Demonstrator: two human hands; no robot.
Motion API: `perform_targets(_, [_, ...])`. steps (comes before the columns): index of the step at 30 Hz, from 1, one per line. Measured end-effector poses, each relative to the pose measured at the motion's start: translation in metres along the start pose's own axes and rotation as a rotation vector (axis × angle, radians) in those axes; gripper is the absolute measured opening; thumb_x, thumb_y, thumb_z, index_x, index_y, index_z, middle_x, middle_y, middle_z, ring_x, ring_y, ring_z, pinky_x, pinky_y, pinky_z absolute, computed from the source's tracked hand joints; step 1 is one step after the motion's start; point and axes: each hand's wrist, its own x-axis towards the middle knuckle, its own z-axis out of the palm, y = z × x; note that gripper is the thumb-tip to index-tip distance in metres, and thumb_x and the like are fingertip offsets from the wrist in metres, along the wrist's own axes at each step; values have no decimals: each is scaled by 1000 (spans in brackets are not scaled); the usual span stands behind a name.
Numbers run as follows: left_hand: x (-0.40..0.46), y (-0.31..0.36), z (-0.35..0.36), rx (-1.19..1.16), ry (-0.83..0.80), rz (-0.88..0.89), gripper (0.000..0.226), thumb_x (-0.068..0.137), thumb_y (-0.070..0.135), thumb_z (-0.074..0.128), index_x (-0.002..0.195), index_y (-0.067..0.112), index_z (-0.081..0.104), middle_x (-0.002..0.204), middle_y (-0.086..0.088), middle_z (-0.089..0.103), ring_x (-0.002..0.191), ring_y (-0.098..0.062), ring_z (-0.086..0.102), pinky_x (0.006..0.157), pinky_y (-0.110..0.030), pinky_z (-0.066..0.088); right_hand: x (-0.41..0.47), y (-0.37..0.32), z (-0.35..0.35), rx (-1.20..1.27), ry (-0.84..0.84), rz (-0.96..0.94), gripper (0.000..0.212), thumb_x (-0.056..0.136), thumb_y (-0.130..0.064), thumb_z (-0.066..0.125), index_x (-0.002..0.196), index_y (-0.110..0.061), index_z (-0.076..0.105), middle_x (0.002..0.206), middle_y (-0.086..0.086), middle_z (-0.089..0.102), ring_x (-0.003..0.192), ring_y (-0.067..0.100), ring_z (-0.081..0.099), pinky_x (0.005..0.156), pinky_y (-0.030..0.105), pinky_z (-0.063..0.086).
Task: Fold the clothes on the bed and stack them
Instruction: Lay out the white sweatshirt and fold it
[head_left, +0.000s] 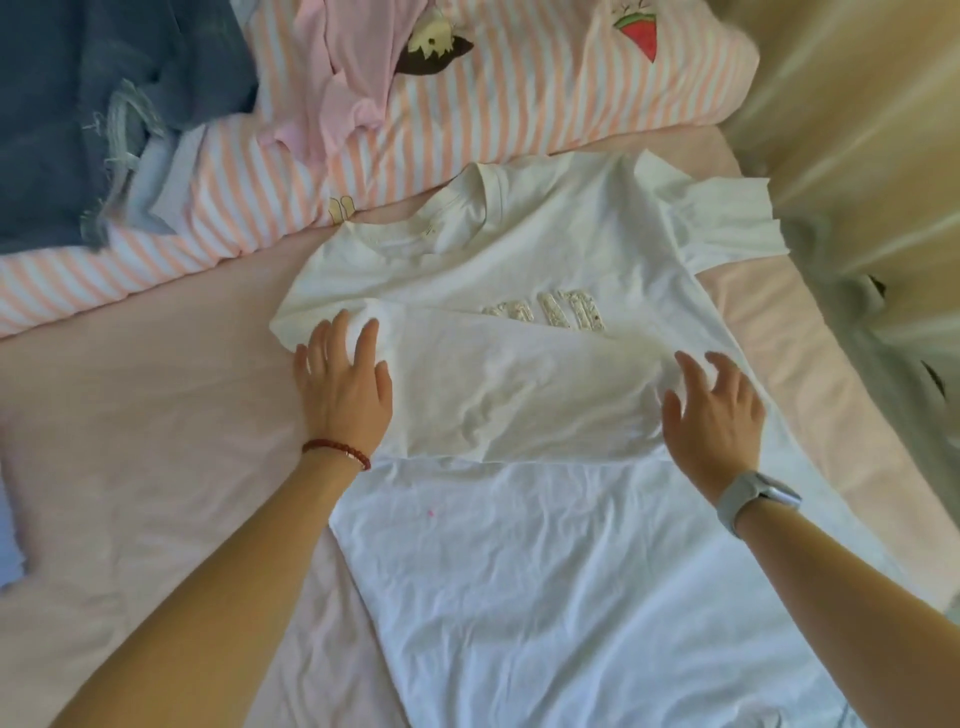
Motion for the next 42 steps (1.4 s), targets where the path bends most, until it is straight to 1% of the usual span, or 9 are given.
perform_targets(4, [-21,-29,17,-7,-373,-51,55,95,33,41,146,17,24,155,-11,13,143,-29,11,108,-52,26,-32,11,26,-75,-220,-135,50,97,-29,37,145,-29,25,155,6,15,141,31,15,110,46,22])
perform_targets(7, [-14,-47,21,98,-604,-111,68,91,52,38,147,32,4,156,2,-12,143,-20,-11,111,-51,16,-36,26,37,-68,-411,-33,51,98,-40,25,145,-41,6,156,-6,1,142,30,3,110,46,16])
perform_targets(14, [-34,23,4,55,-515,-92,65,93,44,38,148,30,5,157,-4,-9,143,-29,-10,111,-59,-1,-48,35,30,-2,-479,-62,57,98,-33,30,147,-36,2,157,0,-1,143,29,0,114,45,14])
perform_targets(19, [-71,102,5,-104,-538,-45,61,96,40,37,148,30,6,157,-4,-8,143,-30,-9,111,-57,1,-47,54,11,281,-392,-106,48,97,-19,39,144,-18,30,148,7,33,135,27,32,108,39,31])
perform_targets(27, [-12,232,18,-180,-472,-15,63,96,37,37,149,27,5,157,-4,-5,144,-29,-3,114,-52,12,69,128,-11,632,-214,228,35,96,-13,38,128,-10,51,122,14,58,101,29,55,80,22,37])
perform_targets(31, [35,299,53,-87,-398,54,72,92,50,38,147,34,-5,156,-1,-14,143,-32,-10,112,-57,9,149,155,1,879,-267,385,40,94,-15,36,132,-8,47,130,15,53,118,34,50,102,48,40])
perform_targets(35, [76,340,90,-15,-293,23,85,83,67,38,144,39,-13,154,-1,-22,141,-32,-18,107,-65,0,212,170,15,883,-198,321,43,96,-19,38,138,-10,41,127,7,50,115,24,47,103,39,38])
perform_targets(39, [96,348,121,55,-394,-29,90,76,79,30,140,44,-21,153,4,-25,140,-28,-24,103,-68,-9,270,171,24,738,-154,84,56,92,-17,49,144,-14,29,147,12,30,134,28,29,109,34,25])
perform_targets(42, [99,345,128,63,-458,-38,88,73,82,28,139,48,-19,152,7,-27,139,-26,-26,102,-67,-12,299,171,31,418,-294,-33,41,91,-25,53,131,-18,50,139,11,42,127,32,36,98,33,34])
